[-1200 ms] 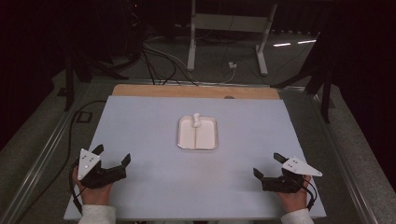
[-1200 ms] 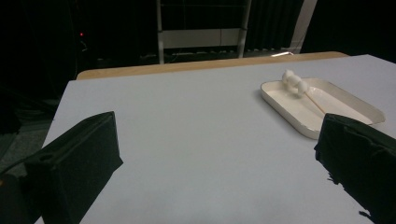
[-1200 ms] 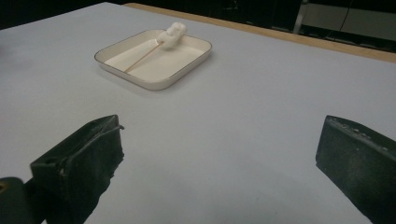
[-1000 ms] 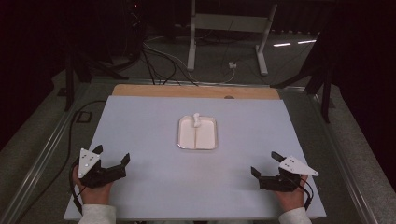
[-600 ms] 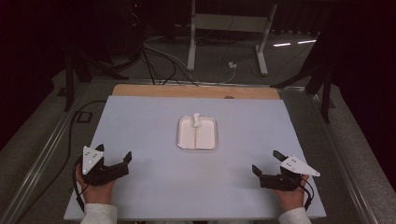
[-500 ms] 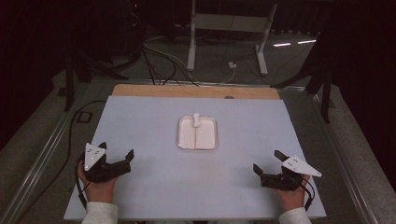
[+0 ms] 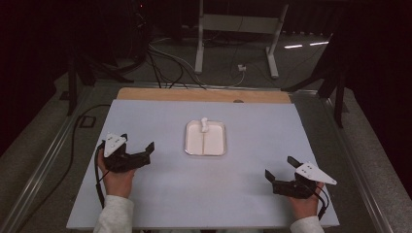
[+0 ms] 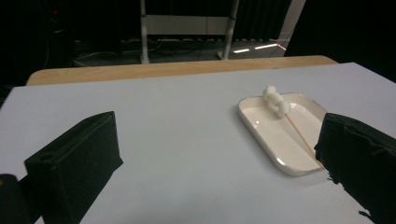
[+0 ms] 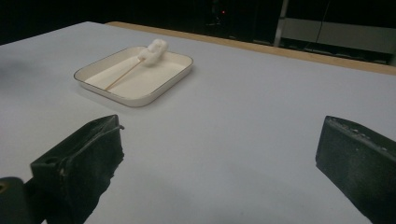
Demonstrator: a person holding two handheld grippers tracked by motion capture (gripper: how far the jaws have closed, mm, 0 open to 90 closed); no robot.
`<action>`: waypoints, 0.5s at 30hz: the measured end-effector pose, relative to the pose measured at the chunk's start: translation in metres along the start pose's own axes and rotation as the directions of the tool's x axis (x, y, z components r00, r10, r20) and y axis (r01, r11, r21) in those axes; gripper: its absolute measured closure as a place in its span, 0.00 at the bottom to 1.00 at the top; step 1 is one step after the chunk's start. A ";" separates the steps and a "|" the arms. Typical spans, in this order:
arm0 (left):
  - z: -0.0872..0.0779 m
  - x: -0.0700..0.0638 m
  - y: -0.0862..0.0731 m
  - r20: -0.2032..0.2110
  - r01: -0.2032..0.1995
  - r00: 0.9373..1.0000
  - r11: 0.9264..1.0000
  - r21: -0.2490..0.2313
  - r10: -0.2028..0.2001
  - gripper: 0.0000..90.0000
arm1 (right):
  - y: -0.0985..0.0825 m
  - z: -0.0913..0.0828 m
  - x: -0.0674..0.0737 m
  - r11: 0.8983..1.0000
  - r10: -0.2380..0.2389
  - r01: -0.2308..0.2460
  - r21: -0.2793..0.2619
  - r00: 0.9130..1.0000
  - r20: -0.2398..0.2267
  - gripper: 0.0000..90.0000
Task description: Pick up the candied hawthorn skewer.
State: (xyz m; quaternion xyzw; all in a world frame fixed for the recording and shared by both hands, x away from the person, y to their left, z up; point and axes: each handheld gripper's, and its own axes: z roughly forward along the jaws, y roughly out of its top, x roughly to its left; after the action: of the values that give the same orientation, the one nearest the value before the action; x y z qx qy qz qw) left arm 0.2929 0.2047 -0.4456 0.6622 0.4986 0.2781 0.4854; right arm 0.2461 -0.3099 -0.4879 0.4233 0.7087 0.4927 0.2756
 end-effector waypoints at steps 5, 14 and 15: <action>0.016 -0.003 0.005 0.034 0.054 0.998 0.998 0.007 -0.055 0.01 | 0.000 0.002 0.001 1.000 0.000 0.000 0.012 1.000 -0.004 0.00; 0.051 -0.020 0.005 0.045 0.004 0.999 0.996 0.084 -0.008 0.01 | -0.001 0.002 0.002 1.000 -0.004 0.004 0.018 1.000 -0.004 0.00; 0.054 -0.023 0.005 0.047 -0.004 0.999 0.996 0.086 0.000 0.01 | -0.001 0.002 0.002 1.000 -0.003 0.003 0.018 1.000 -0.004 0.00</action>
State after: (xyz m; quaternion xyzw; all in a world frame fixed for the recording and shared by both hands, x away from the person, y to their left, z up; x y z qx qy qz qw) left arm 0.3328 0.1630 -0.4583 0.6892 0.4978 0.2410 0.4680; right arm 0.2471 -0.3075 -0.4893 0.4238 0.7142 0.4867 0.2709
